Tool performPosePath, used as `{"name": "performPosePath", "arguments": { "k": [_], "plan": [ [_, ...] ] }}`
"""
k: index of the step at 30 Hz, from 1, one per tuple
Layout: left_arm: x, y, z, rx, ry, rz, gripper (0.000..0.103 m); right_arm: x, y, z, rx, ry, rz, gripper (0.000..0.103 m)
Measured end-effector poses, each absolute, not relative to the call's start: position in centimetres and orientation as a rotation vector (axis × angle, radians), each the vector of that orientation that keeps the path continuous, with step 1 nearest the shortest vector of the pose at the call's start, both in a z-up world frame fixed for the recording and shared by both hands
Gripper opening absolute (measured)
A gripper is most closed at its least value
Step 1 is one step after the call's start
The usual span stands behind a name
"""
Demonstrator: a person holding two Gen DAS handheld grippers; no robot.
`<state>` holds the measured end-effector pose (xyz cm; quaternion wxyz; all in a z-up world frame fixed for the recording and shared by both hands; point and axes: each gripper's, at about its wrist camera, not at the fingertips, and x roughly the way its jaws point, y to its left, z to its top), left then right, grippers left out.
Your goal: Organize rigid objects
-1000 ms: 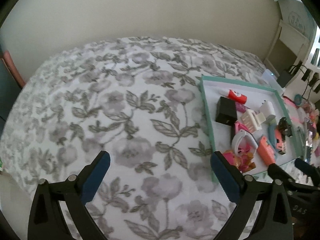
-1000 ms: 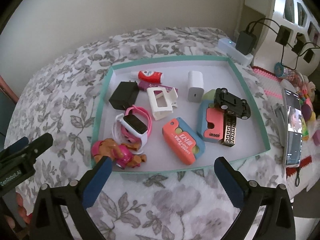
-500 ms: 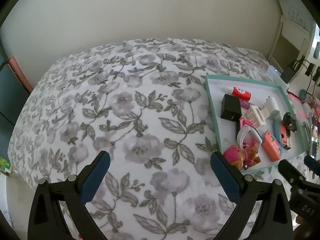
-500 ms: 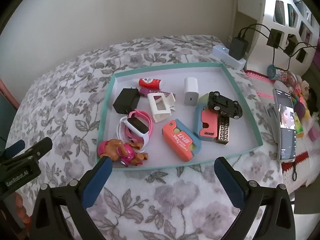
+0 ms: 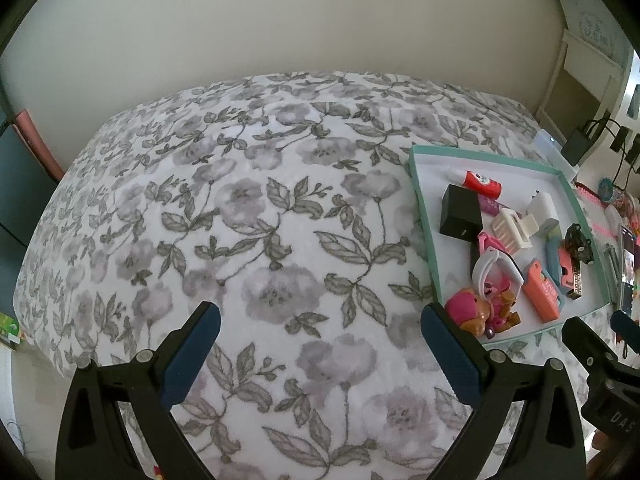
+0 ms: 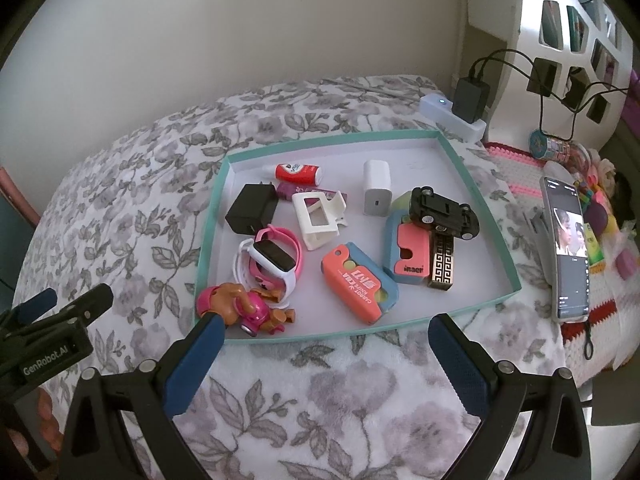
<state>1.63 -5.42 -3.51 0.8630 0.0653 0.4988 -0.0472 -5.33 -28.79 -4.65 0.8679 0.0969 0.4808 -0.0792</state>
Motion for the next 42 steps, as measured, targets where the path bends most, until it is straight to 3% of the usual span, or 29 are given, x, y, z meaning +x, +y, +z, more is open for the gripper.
{"name": "performPosePath", "arguments": {
  "k": [42],
  "plan": [
    [1.86,-5.35,-4.11,0.151,1.071,-0.096,0.1,-5.06,-28.46,-5.05,0.162,1.016,-0.169,0.103]
  ]
}}
